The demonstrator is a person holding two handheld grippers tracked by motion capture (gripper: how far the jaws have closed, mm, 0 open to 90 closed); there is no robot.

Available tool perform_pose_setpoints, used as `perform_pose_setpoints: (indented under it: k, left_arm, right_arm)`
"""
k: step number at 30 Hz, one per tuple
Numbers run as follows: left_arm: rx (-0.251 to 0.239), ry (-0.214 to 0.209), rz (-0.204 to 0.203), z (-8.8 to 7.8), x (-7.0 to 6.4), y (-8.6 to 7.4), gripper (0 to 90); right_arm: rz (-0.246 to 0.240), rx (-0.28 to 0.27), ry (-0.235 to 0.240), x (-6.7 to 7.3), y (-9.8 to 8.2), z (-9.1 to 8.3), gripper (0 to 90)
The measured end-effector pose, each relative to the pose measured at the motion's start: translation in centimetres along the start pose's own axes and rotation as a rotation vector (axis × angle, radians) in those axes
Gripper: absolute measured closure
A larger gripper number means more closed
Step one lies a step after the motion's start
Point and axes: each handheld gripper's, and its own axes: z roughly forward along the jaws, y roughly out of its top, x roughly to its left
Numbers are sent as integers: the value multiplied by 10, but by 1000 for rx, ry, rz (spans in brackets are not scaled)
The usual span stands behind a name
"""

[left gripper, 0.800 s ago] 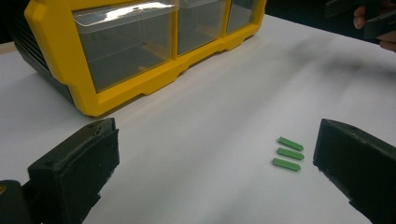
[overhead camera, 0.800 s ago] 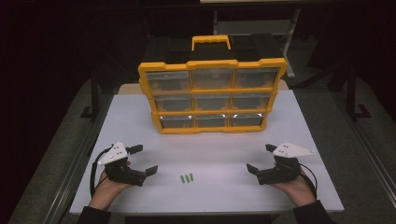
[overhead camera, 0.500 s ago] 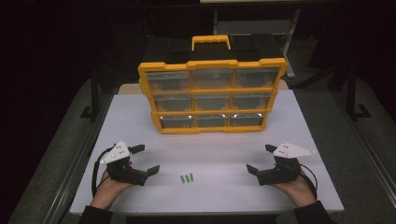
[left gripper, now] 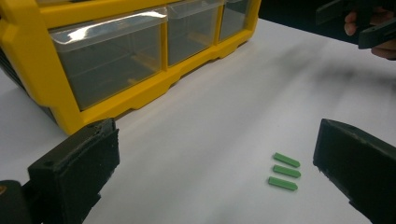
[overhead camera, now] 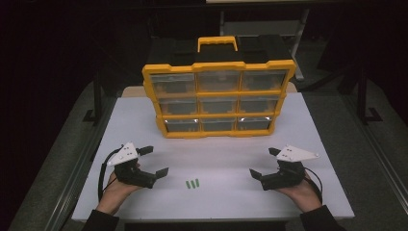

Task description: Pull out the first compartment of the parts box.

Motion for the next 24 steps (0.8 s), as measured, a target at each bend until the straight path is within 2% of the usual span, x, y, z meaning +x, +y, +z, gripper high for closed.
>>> perform_pose_setpoints:
  k: [6, 8, 10, 12, 16, 24]
  left_arm:
    - [-1, -3, 14, 4, -2, 4, 0]
    - [-2, -3, 37, 6, -3, 7, 0]
    - [-3, -6, 30, 7, -3, 7, 0]
    - [-1, -11, 27, 10, -4, 8, 0]
    - [7, -29, 55, 20, -10, 12, 0]
    - [0, -39, 59, 26, -15, 14, 0]
  right_arm:
    - [12, -14, 12, -1, 1, -1, 0]
    - [7, -21, 14, -1, 2, -1, 0]
    - [-5, -27, 10, -1, 2, -1, 0]
    - [11, -39, 14, -2, 2, -2, 0]
    - [13, -41, 16, -1, 2, -4, 0]
    - [12, -44, 7, -2, 1, -5, 0]
